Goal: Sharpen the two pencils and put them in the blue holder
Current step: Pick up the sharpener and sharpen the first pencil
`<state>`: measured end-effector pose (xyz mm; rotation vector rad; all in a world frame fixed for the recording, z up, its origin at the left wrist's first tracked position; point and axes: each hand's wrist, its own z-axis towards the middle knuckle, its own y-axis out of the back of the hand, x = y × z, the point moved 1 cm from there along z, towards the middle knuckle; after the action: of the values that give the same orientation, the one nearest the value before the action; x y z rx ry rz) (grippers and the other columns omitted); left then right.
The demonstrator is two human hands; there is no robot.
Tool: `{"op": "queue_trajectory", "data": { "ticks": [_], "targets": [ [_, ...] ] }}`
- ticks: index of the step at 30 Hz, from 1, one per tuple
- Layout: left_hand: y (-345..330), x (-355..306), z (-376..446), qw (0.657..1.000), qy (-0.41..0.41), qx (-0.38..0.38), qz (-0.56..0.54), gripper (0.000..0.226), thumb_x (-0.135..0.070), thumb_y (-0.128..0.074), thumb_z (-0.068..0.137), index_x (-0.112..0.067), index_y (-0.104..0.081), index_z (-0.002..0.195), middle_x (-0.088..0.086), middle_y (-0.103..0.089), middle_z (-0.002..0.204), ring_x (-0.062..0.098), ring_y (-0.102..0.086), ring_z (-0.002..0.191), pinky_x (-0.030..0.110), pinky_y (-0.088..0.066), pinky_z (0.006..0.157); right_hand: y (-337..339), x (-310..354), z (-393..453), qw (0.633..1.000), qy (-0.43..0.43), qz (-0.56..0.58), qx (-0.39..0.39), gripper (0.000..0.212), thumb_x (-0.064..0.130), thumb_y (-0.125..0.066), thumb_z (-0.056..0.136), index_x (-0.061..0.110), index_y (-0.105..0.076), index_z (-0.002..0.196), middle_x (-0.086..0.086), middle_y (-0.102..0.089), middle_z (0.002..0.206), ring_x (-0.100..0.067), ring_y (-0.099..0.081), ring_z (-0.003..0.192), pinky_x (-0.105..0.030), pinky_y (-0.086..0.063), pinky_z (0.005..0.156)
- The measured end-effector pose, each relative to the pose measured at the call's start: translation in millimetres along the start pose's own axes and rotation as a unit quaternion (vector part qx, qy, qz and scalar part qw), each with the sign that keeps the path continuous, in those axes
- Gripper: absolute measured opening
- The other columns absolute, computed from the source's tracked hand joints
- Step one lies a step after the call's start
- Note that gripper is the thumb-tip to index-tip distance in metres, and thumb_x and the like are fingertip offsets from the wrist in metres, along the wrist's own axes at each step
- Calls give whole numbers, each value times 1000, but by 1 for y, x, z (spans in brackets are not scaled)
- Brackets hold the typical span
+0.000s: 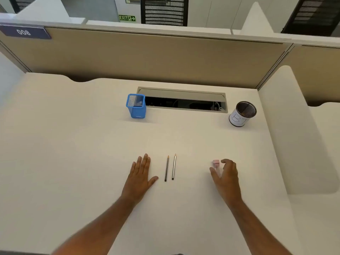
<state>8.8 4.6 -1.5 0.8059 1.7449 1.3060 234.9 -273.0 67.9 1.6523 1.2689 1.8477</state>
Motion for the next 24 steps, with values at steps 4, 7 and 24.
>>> {"op": "queue_trajectory", "data": {
  "ticks": [4,7,24],
  "targets": [
    [13,-2,-3,999,26,28,-9,90,-69,-25,104,-9,-16,171,8,-12,181,29,-12,167,31,15,131,-1,-4,3,993,-97,14,60,59,45,-74,93,17,-42,133,-7,-48,135,-35,-56,123,-50,-56,88],
    [17,-4,-2,998,24,40,-33,93,-71,-22,101,-11,-13,172,5,-4,181,26,-4,168,29,17,130,-7,-6,6,994,-82,-22,65,54,40,-74,93,14,-45,130,-7,-50,131,-35,-57,118,-47,-55,86],
    [75,-54,-3,913,168,-7,-373,22,-21,-70,103,-24,-71,125,-12,-70,130,13,-62,131,32,-46,117,0,24,-6,998,-3,-2,60,20,26,-64,102,16,-52,115,2,-60,104,-28,-53,105,-46,-53,77]
  ]
}}
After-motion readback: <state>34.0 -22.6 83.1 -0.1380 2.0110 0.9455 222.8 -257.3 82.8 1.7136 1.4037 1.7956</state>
